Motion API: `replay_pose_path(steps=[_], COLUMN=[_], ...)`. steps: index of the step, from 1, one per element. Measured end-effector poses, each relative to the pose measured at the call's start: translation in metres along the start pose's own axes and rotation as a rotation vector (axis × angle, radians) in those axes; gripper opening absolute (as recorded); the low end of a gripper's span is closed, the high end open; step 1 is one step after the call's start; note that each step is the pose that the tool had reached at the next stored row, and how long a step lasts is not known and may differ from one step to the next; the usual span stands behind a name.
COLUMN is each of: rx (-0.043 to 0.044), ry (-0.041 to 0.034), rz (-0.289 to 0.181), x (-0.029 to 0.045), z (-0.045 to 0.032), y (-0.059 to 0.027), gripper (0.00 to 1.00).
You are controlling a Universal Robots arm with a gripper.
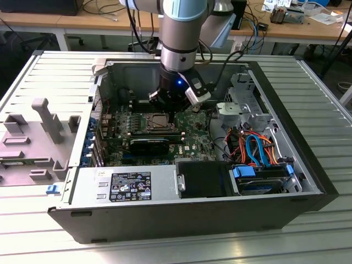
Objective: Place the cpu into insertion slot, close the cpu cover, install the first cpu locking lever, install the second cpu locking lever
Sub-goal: 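Install the second cpu locking lever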
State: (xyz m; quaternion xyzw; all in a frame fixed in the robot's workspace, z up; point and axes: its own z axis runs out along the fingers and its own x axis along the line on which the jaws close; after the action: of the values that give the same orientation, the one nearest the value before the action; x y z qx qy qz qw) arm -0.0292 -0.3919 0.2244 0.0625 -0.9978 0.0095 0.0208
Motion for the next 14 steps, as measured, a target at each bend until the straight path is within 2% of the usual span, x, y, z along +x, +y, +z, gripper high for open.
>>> replay_pose_path(steps=[5,9,12,14], rx=[0.0002,0.0003,-0.0002,-0.0123], ry=[0.0003,0.0003,0.0002,-0.0013], rz=[0.0,0.0,0.0,0.0], x=[-0.0047,-0.0033,-0.0027,0.0005], z=[0.0009,0.0013,0.0017,0.0029], y=[-0.008,-0.0203,-0.0259,-0.0298], gripper=[0.11,0.11,0.11,0.11])
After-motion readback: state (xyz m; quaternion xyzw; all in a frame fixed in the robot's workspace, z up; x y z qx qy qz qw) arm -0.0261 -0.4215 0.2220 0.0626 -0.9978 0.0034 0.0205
